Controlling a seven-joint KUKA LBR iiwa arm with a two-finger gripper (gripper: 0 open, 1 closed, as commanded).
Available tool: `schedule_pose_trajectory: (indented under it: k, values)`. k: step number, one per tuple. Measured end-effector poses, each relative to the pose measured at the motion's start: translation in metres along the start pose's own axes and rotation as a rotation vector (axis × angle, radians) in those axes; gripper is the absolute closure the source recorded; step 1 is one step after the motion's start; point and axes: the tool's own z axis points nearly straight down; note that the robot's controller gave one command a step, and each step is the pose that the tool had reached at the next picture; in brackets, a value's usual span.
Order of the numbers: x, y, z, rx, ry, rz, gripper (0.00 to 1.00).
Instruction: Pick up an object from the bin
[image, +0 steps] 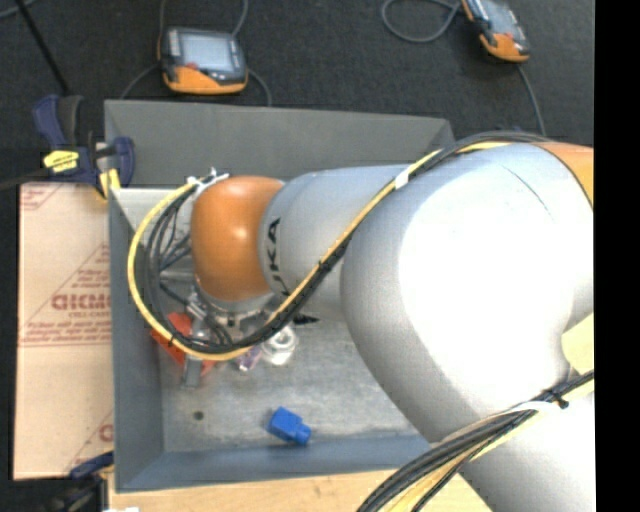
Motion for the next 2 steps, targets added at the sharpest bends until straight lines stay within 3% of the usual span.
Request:
schedule_pose_trajectory:
  k: [1,2]
  values:
    - [-0.0604,-0.0022,-0.0010,0.001,0.001,0.458,0.00]
    - [-0.0598,-0.0023,-0.0006,0.004,0.002,0.453,1.00]
